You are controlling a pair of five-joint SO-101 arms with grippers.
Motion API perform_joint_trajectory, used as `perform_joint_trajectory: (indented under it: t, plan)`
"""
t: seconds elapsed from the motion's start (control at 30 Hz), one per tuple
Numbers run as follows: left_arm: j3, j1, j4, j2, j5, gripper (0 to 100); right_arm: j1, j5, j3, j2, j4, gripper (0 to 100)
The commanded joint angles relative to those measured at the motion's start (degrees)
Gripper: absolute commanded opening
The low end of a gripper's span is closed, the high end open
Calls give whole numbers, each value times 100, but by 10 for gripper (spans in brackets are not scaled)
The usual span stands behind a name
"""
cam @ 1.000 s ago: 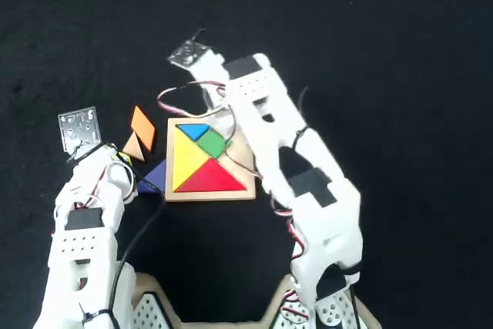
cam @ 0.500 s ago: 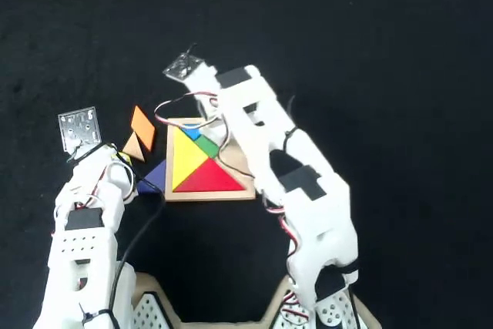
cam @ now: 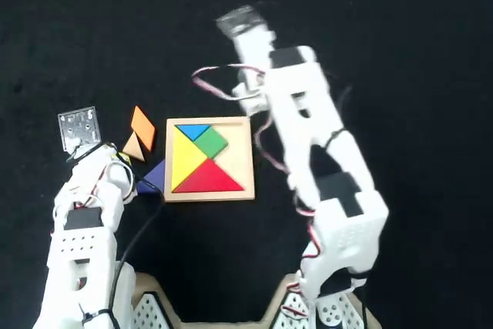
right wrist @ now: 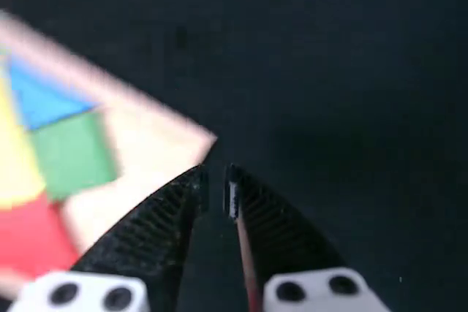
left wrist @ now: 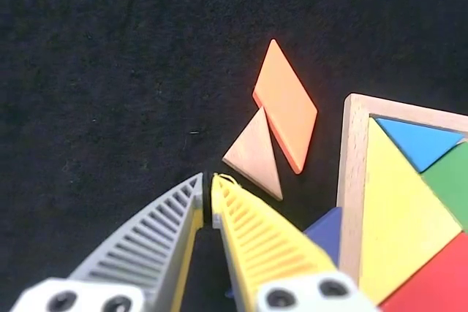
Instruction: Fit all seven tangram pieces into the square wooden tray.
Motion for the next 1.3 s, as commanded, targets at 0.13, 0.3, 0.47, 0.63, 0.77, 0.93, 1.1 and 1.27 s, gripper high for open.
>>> perform_joint_trajectory:
  t: [0.13,0.3,0.47,0.63,0.77,0.93,1.1,1.27]
  plan:
    - [-2167,-233,2374,105,-659,30,730,-774,1077,4,-2330,45]
    - [-3802,-233,3165,993,-1257,29,914,-782,1103,48,-2514,45]
    - [-4919,-233,3051,2497,-1635,30,914,-774,1367,57,-2954,45]
    - [-5508,48,3042,4026,-1714,30,914,-747,1437,57,-3068,45]
    - [-5824,145,2479,4958,-1749,30,914,-738,1437,57,-3068,45]
    - [-6246,136,2462,5644,-2013,164,914,-738,1455,57,-3077,45]
    - [-6431,48,2927,5758,-2673,167,914,-730,1437,57,-3077,45]
    - [-5789,40,2154,5987,-2998,123,914,-730,1429,57,-3077,45]
